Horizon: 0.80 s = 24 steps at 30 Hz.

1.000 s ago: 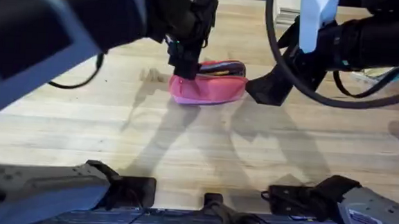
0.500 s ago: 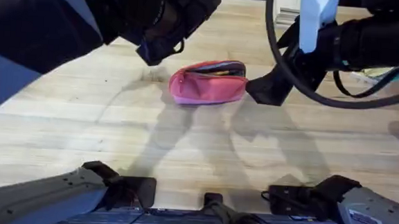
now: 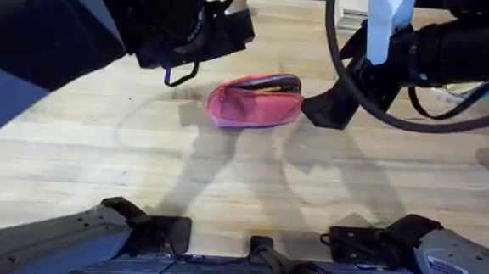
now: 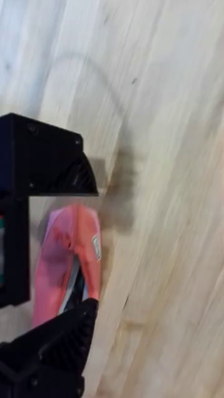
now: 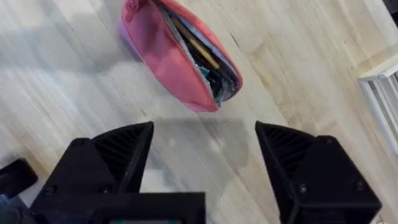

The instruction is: Unzip the bag, pick up the pens from the table one at a time and place them inside, then zip the bag closed.

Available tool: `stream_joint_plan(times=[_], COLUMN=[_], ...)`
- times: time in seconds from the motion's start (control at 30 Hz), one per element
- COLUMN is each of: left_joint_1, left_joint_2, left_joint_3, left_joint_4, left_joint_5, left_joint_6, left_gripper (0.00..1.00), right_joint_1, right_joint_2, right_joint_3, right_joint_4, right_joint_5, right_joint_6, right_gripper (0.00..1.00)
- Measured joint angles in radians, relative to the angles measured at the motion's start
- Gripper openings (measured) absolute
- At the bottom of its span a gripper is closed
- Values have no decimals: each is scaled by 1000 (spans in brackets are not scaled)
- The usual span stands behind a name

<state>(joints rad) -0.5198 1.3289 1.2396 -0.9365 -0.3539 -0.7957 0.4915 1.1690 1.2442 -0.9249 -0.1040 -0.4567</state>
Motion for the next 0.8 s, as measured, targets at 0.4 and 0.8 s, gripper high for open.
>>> stream_joint_plan(times=[0.4,0.8], left_joint_1=[45,239], left_joint_2=[0,0], left_joint_3=[0,0], left_joint_4=[12,137], left_joint_5=[-59,169], left_joint_6=[149,439], left_gripper=[991,992], right_joint_1=[0,0], right_joint_2=[0,0], right_joint_3=[0,0], right_joint_4=[0,0], right_joint_5=[0,0], right_joint_6=[0,0], right_gripper=[998,998])
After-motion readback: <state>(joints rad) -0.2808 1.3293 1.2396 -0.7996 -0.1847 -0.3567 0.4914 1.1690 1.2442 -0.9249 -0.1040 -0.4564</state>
